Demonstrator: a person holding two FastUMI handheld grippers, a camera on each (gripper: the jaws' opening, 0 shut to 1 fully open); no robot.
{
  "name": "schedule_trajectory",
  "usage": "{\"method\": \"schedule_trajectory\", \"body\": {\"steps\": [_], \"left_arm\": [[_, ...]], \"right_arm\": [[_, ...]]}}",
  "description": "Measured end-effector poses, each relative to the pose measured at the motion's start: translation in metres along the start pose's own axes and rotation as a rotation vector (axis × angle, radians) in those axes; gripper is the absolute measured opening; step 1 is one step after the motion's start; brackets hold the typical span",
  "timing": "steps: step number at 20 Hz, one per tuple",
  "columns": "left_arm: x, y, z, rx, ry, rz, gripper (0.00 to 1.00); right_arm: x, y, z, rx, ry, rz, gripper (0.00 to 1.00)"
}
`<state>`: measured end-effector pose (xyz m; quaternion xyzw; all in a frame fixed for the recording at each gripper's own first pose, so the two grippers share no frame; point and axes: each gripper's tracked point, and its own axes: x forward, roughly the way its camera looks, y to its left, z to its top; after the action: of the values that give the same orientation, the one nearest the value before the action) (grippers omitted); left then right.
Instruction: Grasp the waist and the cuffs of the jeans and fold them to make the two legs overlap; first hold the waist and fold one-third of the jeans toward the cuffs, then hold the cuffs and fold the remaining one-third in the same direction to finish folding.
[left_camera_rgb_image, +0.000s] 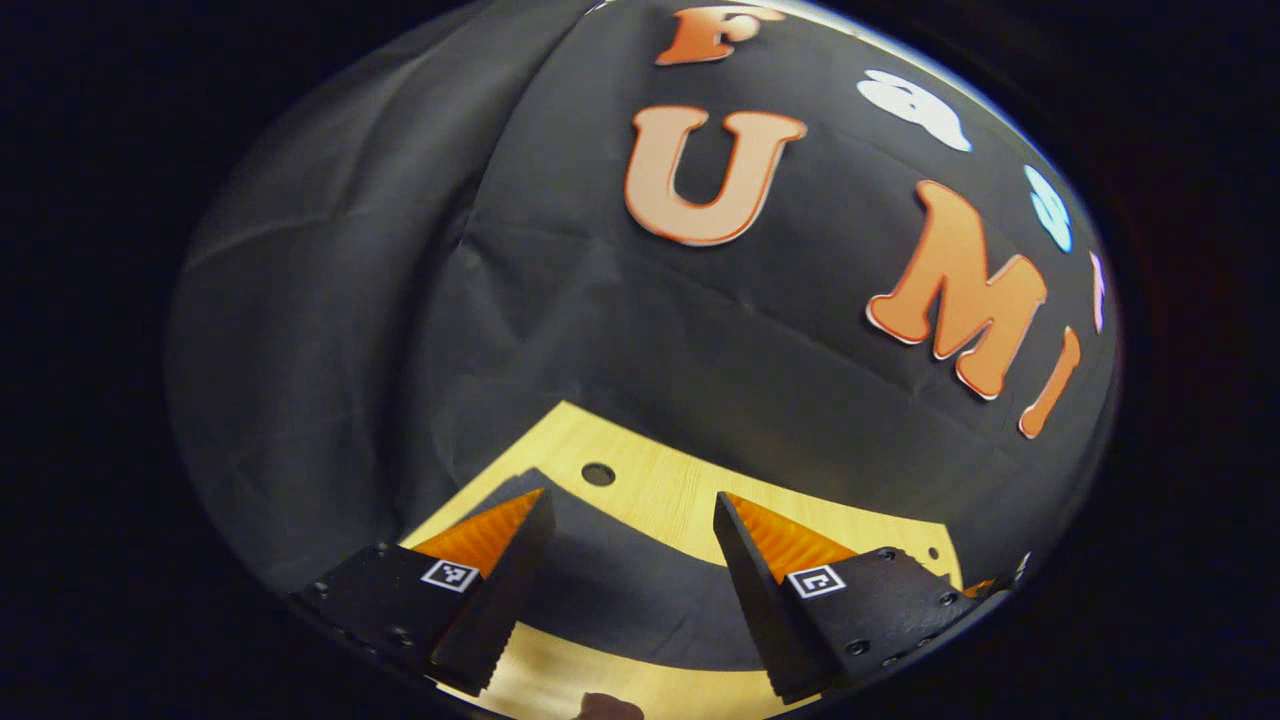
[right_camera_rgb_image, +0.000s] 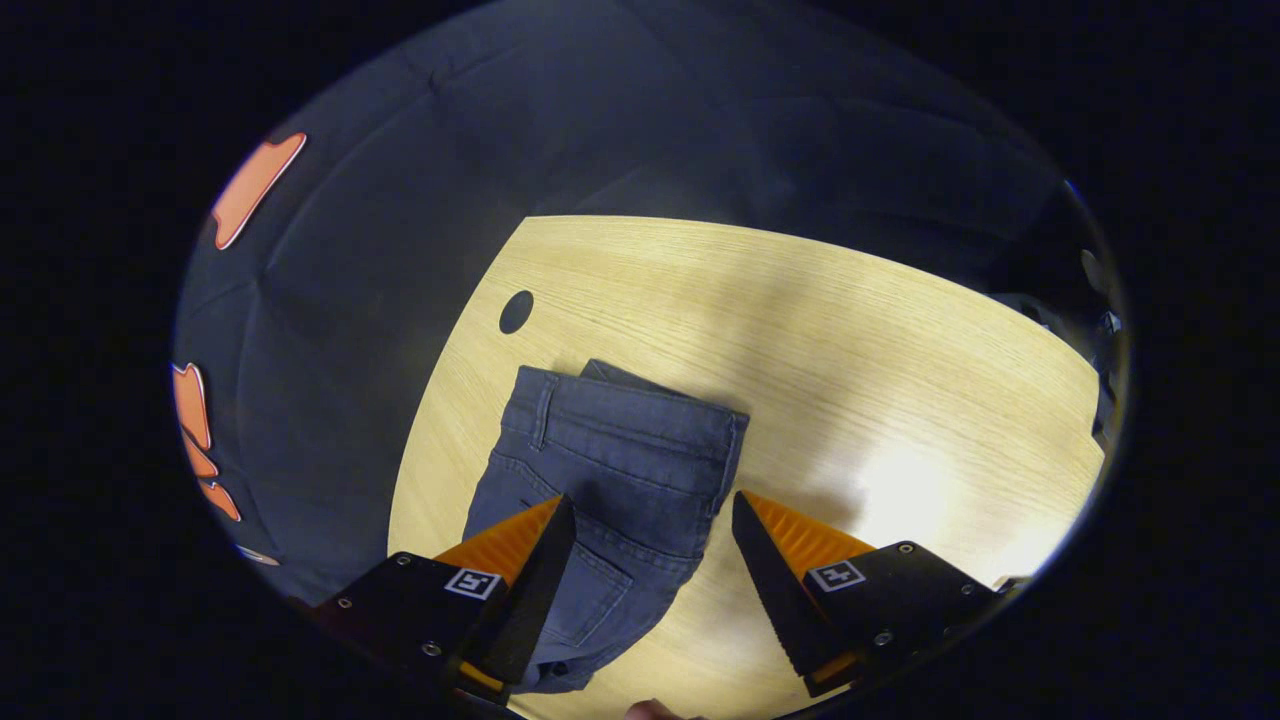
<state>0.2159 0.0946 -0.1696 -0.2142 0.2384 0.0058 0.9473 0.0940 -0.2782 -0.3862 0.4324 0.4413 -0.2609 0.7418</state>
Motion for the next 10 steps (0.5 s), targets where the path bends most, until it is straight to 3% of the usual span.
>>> {"method": "schedule_trajectory", "body": {"steps": [3, 6, 10], "left_arm": [[-0.033, -0.021, 0.008, 0.064, -0.080, -0.021, 0.96], [-0.058, -0.043, 0.014, 0.136, -0.177, -0.055, 0.96], [-0.067, -0.062, -0.001, 0.180, -0.160, -0.072, 0.95]], "right_arm": [[0.014, -0.011, -0.005, -0.053, -0.003, -0.044, 0.96], [0.021, -0.006, 0.000, -0.089, -0.031, -0.016, 0.96], [0.026, -0.005, 0.005, -0.094, -0.069, -0.002, 0.92]]}}
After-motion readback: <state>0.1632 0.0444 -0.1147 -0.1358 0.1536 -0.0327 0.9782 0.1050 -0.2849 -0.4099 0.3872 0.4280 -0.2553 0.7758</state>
